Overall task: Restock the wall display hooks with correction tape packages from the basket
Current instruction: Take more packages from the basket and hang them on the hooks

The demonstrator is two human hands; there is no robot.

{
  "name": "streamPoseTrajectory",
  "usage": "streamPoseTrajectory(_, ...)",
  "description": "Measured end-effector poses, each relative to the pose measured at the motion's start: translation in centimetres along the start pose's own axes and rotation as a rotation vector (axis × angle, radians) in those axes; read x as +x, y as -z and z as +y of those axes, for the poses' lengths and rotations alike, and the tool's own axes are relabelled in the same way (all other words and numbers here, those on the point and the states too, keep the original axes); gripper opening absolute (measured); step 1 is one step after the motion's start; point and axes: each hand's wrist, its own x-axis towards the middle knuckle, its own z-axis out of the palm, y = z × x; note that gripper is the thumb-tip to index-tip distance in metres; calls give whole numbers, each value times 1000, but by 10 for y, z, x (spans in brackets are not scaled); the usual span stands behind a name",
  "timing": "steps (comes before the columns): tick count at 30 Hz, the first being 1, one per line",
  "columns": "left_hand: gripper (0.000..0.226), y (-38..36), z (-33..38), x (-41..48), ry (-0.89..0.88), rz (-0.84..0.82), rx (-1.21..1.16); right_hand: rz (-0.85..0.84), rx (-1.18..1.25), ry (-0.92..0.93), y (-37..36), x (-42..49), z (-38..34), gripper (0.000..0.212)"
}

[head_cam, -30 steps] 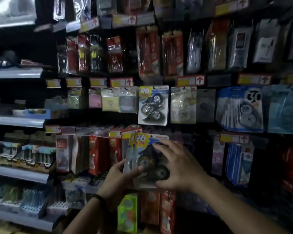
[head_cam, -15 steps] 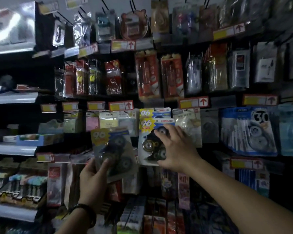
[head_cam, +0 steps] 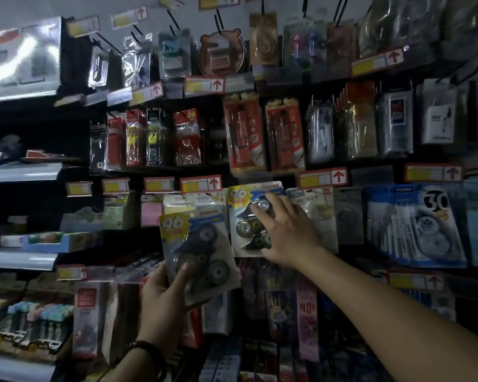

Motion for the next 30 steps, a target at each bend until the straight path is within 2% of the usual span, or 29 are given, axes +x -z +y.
streamPoseTrajectory(7, 25, -7, -3, -3, 21, -42, 5, 27, 14, -31, -4, 0, -1, 111)
streamPoseTrajectory(21, 22, -20, -1, 2, 35, -87, 9, -93, -81, -26, -15, 15, -3, 104)
streamPoseTrajectory(24, 21, -21, 0, 4, 43, -90, 25, -49, 25, -43, -10, 7, -6, 85)
streamPoseTrajectory(27, 19, -22, 0, 5, 51, -85, 39, 179, 202, 16, -4, -11, -10, 67)
streamPoseTrajectory(28, 18, -24, 0, 5, 60, -90, 36, 224, 272, 65, -2, -18, -11, 70)
streamPoseTrajectory(30, 19, -28, 0, 4, 70, -107, 27, 160, 333, 185, 1, -32, -16, 90)
